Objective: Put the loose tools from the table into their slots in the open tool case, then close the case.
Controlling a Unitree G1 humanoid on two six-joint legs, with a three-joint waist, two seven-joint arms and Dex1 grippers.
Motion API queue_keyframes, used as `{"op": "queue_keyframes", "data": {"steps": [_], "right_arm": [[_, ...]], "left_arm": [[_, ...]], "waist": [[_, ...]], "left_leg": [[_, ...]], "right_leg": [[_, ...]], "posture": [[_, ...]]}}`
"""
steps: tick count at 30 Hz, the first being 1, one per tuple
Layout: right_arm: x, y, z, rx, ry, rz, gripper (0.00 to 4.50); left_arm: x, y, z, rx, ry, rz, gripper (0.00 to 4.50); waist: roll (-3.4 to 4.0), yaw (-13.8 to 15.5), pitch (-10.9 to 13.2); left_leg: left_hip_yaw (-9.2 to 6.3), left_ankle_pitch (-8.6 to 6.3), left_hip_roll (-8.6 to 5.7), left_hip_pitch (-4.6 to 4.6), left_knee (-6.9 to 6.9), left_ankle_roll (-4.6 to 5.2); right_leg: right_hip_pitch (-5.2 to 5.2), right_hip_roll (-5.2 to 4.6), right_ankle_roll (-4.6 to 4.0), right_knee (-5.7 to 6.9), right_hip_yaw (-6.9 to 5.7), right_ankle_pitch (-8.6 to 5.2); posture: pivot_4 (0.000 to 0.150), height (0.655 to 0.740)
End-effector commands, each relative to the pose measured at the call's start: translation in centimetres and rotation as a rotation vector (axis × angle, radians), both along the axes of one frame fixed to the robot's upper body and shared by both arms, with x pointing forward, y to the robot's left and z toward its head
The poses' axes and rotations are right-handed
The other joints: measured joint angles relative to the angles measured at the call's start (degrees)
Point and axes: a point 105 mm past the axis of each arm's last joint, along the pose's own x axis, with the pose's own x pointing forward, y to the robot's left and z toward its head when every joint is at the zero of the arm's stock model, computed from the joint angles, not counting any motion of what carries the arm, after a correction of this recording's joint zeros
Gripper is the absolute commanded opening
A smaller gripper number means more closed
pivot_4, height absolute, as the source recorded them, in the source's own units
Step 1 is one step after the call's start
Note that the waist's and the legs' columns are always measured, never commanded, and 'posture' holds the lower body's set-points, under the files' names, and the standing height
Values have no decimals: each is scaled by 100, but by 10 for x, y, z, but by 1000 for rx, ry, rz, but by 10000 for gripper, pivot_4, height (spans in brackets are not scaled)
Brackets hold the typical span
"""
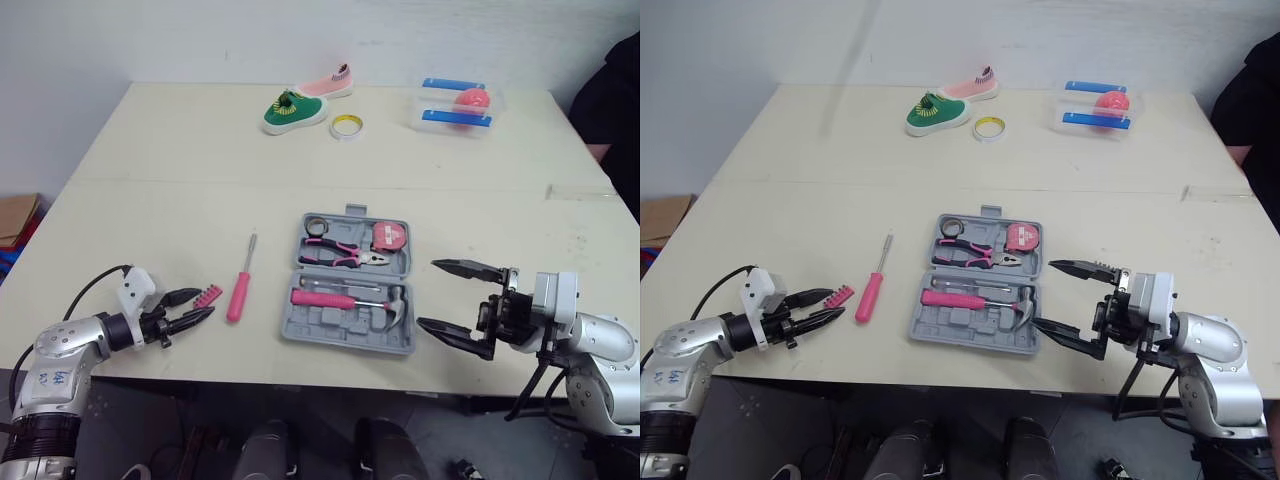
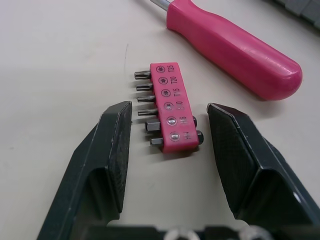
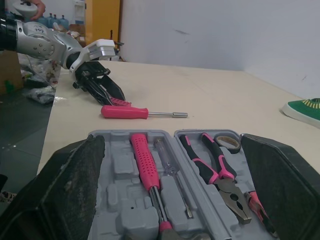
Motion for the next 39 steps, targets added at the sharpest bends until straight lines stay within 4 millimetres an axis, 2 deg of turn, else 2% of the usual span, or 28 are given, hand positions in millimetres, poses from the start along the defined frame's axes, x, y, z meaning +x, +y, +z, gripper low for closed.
{"op": "queue_keyframes", "data": {"steps": [1,2,3,5,6,8,11,15,18,19,23,26,30,33,36,39], "right_arm": [[-4,-6,9,16,-55,-11,45000],[-4,-7,8,16,-54,-14,45000],[-5,-9,6,17,-53,-18,45000],[-5,-12,2,19,-52,-24,45000],[-6,-13,0,19,-52,-26,45000],[-6,-15,-2,19,-53,-28,45000],[-6,-18,-6,21,-51,-33,45000],[-5,-22,-8,16,-68,-47,45000],[-5,-28,-9,1,-70,-53,45000],[-5,-30,-9,-4,-70,-54,45000],[-6,-41,-5,-33,-71,-67,45000],[-10,-41,-7,-67,-4,-22,45000],[-14,-29,2,-69,-2,31,45000],[-15,-24,2,-81,2,57,45000],[-14,-19,1,-88,1,75,45000],[-11,-16,1,-86,-2,78,45000]], "left_arm": [[-10,5,-25,32,108,8,23845],[-11,7,-26,34,111,11,18364],[-12,8,-27,35,116,17,15820],[-15,9,-30,42,128,10,7564],[-16,9,-31,42,130,9,6686],[-16,9,-30,38,128,9,6686],[-12,7,-13,-4,51,7,6686],[-1,6,31,-47,-128,-1,6686],[4,-4,62,-36,-204,-57,6686],[4,-10,69,-30,-218,-84,6686],[-1,-64,96,53,-251,-325,6686],[-4,-91,99,106,-208,-434,6686],[-9,-123,99,194,-176,-569,6686],[-6,-131,92,280,-143,-600,6686],[4,-147,85,369,-121,-611,6686],[3,-146,72,462,-64,-642,6686]], "waist": [[0,-3,0],[0,-5,0],[0,-14,0],[1,-25,0],[1,-26,0],[1,-33,0],[1,-37,0],[-8,-36,5],[-26,-25,15],[-26,-18,16],[-26,-8,16],[-26,-28,16],[-25,-48,18],[-25,-44,18],[-32,-15,23],[-33,-11,23]], "left_leg": [[0,0,0,0,-1,0],[0,0,0,0,-2,0],[0,0,0,0,-3,0],[2,-1,0,0,-3,0],[3,-1,0,0,-3,-1],[5,-2,0,0,-3,-2],[7,-3,1,1,-3,0],[7,-2,1,-4,-3,-3],[5,6,3,-9,-1,-15],[2,6,2,-11,0,-15],[3,9,-4,-14,2,-19],[15,7,-6,-11,-1,-16],[32,16,16,-9,1,-3],[37,19,21,-2,3,-9],[36,22,19,-3,13,-5],[36,17,14,-5,17,-10]], "right_leg": [[0,0,0,-1,0,0],[-1,0,0,-1,0,0],[-1,0,0,-2,0,0],[0,0,0,-7,1,0],[0,0,0,-7,2,0],[0,0,0,-9,2,0],[-1,1,0,-7,3,0],[-5,2,0,-8,4,0],[-7,3,0,-7,1,0],[-6,2,0,-7,-1,0],[-2,-1,4,-12,0,2],[0,5,8,-19,-1,4],[-7,43,8,-18,-11,4],[-9,76,8,-14,-6,4],[-9,81,8,-9,-4,4],[-8,75,12,-9,3,9]], "posture": [[1500,7400],[1500,7400],[1500,7400],[1500,7400],[1500,7400],[1500,7400],[1500,7400],[1500,7400],[1500,7400],[1500,7400],[1500,7400],[1500,7400],[1500,7400],[1500,7400],[1500,7400],[1500,7400]]}}
